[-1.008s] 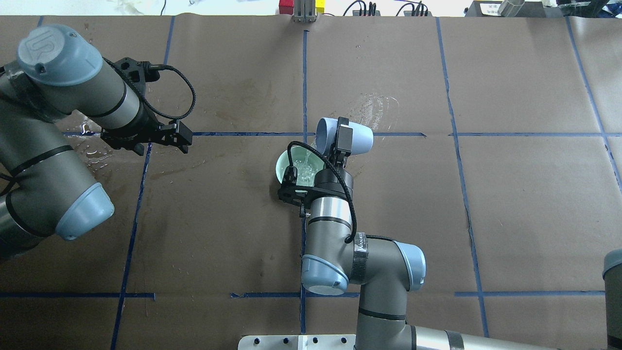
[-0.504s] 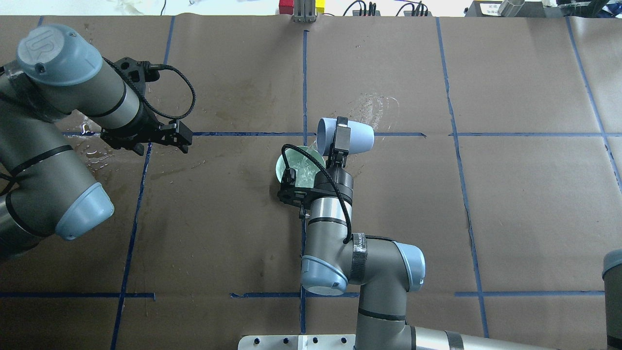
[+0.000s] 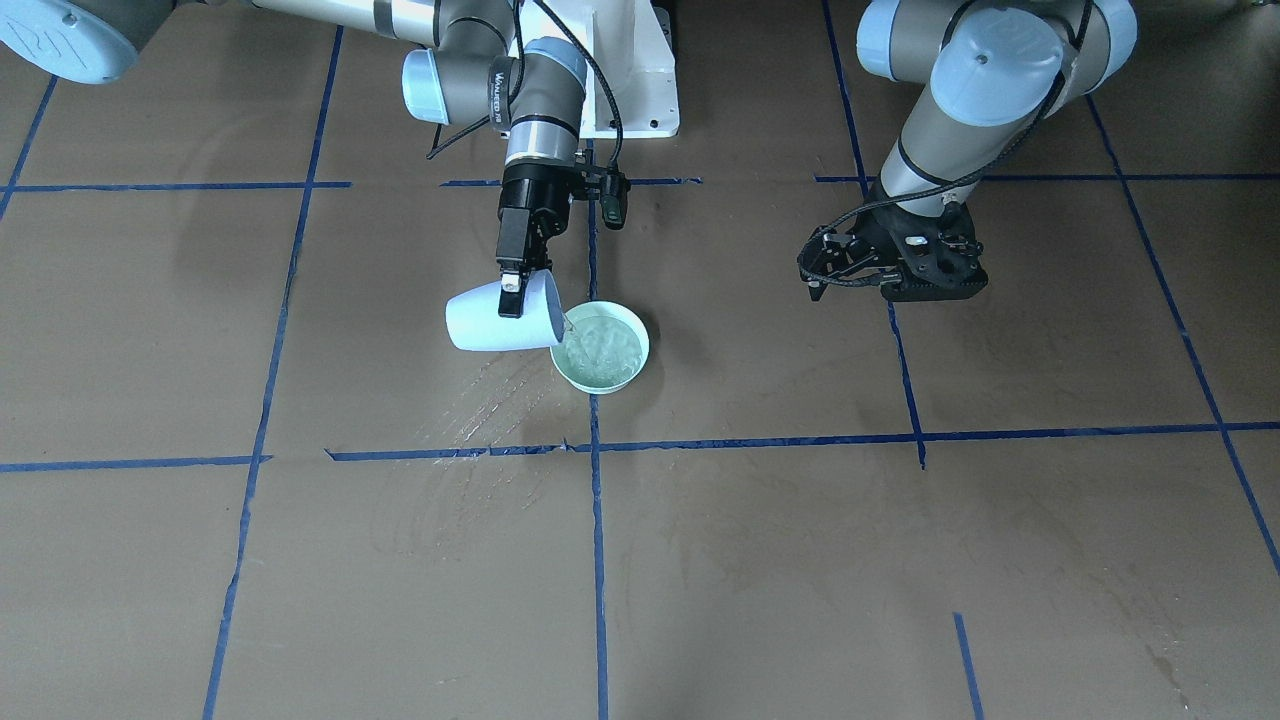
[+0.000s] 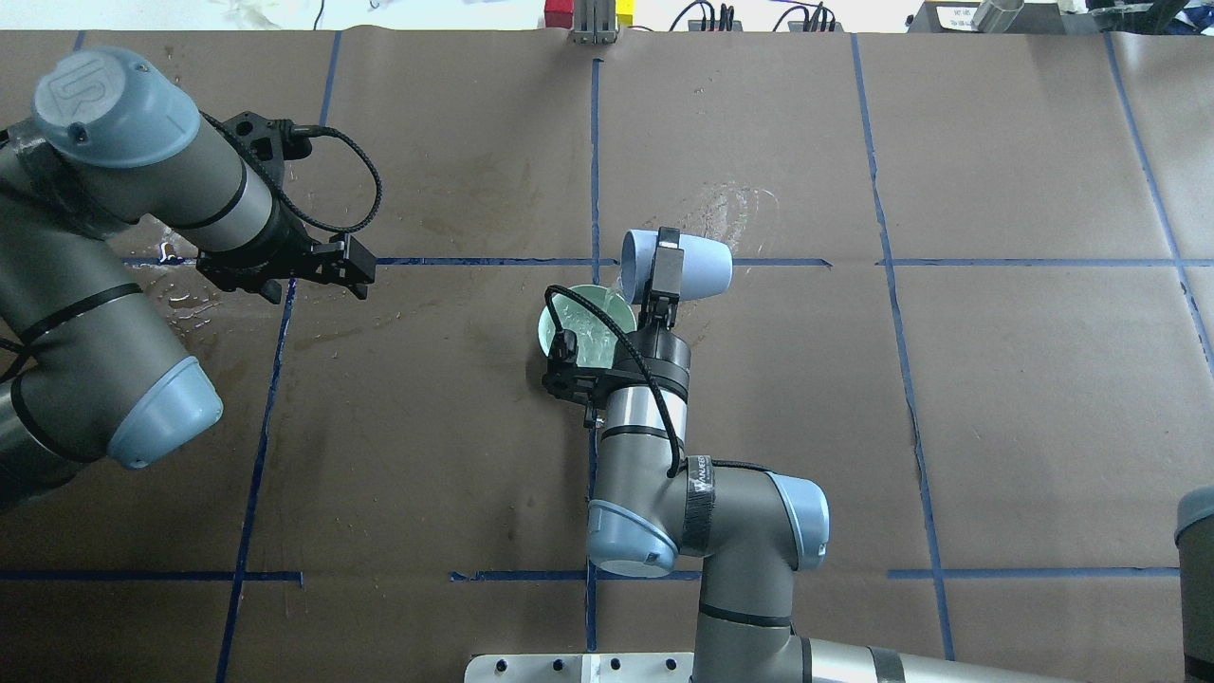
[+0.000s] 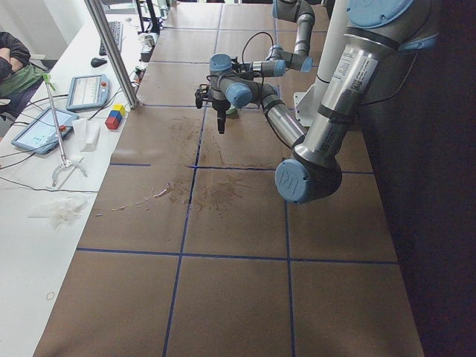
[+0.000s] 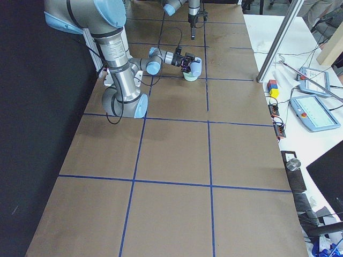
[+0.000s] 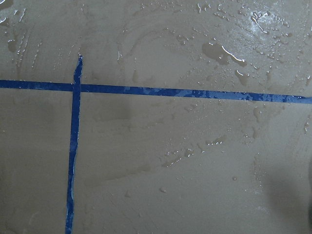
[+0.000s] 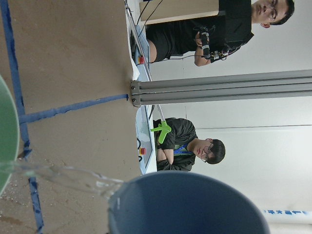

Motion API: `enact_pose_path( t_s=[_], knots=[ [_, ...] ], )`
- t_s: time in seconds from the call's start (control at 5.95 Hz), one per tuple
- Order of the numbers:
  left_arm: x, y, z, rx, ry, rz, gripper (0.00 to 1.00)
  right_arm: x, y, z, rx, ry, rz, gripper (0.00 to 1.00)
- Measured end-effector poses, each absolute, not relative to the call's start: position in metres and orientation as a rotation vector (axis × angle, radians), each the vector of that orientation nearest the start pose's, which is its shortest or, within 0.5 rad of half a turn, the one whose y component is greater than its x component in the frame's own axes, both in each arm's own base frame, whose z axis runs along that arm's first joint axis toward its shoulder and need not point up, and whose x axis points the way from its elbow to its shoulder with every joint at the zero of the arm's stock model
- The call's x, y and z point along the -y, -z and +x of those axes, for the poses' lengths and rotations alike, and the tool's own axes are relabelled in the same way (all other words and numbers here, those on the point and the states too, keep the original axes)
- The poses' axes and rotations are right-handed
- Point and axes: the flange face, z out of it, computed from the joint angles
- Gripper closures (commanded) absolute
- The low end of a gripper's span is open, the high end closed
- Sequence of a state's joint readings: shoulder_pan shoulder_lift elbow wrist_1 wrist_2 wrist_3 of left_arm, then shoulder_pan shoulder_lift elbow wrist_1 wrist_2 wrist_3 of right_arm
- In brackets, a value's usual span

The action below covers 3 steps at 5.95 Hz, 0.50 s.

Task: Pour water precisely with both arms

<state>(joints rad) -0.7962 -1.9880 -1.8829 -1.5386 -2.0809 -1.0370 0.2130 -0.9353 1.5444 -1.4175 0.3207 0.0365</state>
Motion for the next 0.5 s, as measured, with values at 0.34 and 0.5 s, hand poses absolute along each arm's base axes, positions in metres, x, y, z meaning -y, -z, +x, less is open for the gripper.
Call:
enact_pose_path(
  t_s=[0.34, 0.5],
  knots=[
    [0.4859, -0.2923, 0.3569, -0.838, 0.069, 0.035, 0.0, 0.3612, -0.2341, -0.6057, -0.511, 0.651, 1.28, 1.0],
    [0.4859, -0.2921, 0.3567, -0.838, 0.069, 0.036, 0.0, 0.361, -0.234, -0.6058, -0.516, 0.654, 1.28, 1.0]
  ],
)
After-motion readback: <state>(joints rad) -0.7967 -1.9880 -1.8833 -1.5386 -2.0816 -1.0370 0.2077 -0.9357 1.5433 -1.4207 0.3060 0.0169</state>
